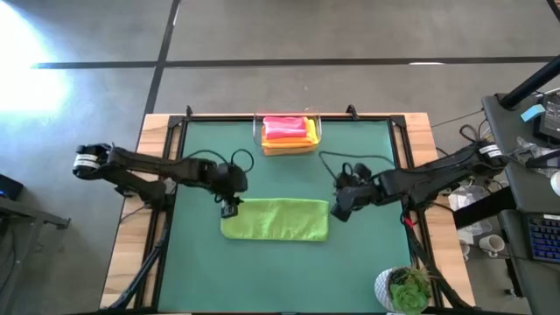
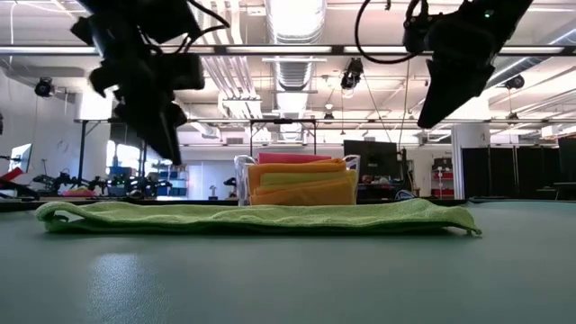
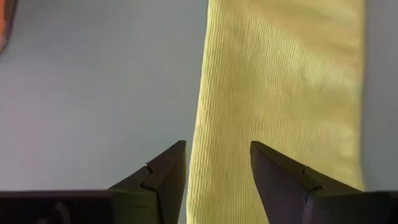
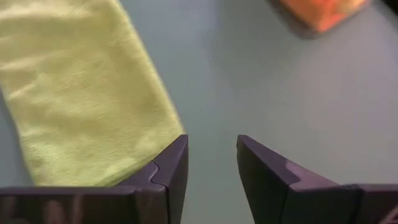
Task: Fold microfiber towels
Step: Fold the green microfiber towel
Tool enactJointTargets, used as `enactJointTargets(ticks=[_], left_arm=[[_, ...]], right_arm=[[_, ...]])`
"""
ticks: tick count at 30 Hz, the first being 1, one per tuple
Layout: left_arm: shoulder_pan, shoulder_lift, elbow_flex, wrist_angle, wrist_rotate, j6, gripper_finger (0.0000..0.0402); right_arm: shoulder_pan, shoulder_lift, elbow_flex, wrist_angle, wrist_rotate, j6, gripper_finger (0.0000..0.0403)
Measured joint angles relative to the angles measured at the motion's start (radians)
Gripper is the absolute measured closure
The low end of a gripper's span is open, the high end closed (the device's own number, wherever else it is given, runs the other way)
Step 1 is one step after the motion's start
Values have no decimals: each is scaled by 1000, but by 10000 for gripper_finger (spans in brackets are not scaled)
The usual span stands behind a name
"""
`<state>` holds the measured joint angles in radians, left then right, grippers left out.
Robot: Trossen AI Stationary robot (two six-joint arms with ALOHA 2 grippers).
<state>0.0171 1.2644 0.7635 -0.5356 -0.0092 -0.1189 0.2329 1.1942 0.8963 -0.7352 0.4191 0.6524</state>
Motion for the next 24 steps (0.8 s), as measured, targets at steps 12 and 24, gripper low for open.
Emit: enactJointTargets(ticks=[12, 24], left_arm=[[93, -1, 13, 86, 123, 21, 240], [93, -1, 14, 111, 111, 21, 240]], right_arm=[[-71, -11, -80, 286, -336, 59, 294], [-61, 191, -92, 373, -480, 3, 394]])
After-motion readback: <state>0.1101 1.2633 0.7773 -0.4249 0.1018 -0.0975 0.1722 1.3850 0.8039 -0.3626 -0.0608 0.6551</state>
